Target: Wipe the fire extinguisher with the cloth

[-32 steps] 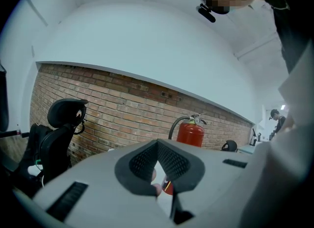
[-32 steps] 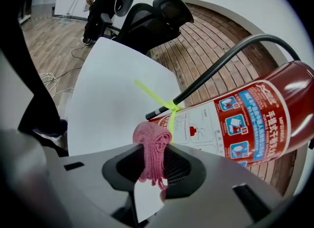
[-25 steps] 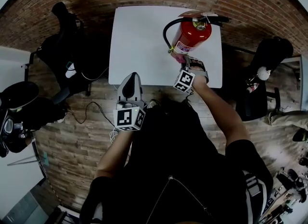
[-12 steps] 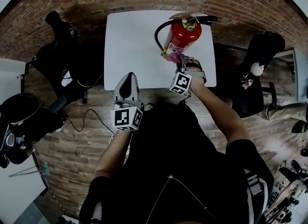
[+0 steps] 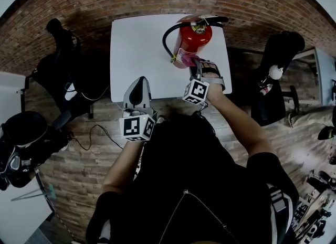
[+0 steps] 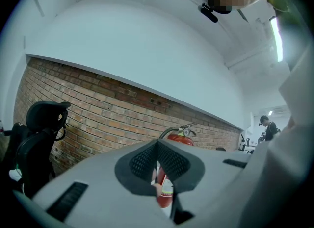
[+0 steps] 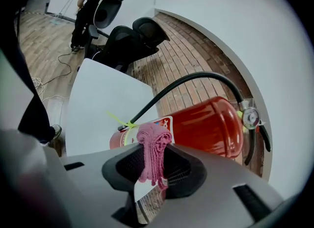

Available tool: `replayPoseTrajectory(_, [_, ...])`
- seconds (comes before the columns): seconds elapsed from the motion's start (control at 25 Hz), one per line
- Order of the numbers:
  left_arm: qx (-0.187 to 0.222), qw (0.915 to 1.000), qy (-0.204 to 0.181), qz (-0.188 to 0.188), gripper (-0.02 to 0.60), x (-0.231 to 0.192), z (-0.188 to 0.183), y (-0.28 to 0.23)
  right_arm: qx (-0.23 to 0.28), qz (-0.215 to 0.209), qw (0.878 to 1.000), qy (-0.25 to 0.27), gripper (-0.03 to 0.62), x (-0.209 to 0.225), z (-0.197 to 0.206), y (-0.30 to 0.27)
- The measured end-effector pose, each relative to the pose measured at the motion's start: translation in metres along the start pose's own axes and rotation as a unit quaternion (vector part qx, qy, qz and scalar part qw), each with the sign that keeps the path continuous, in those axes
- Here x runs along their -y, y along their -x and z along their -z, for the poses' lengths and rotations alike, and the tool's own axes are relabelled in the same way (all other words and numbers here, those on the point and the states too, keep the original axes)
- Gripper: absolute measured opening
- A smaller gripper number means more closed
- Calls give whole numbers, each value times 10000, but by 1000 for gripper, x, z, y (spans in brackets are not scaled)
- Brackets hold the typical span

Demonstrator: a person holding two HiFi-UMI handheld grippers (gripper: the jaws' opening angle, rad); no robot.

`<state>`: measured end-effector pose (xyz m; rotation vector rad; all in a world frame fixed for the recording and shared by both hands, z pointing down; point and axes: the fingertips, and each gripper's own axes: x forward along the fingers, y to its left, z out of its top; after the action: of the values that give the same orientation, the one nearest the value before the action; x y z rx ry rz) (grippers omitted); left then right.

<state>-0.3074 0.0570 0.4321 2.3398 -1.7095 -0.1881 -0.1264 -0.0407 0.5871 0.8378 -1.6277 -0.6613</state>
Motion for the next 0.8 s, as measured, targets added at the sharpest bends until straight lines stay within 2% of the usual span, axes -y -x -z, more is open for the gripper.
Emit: replayPoseTrajectory(0.8, [168, 9995, 19, 262, 11, 12, -11, -10, 107, 698, 9973, -212, 107, 71, -22, 55])
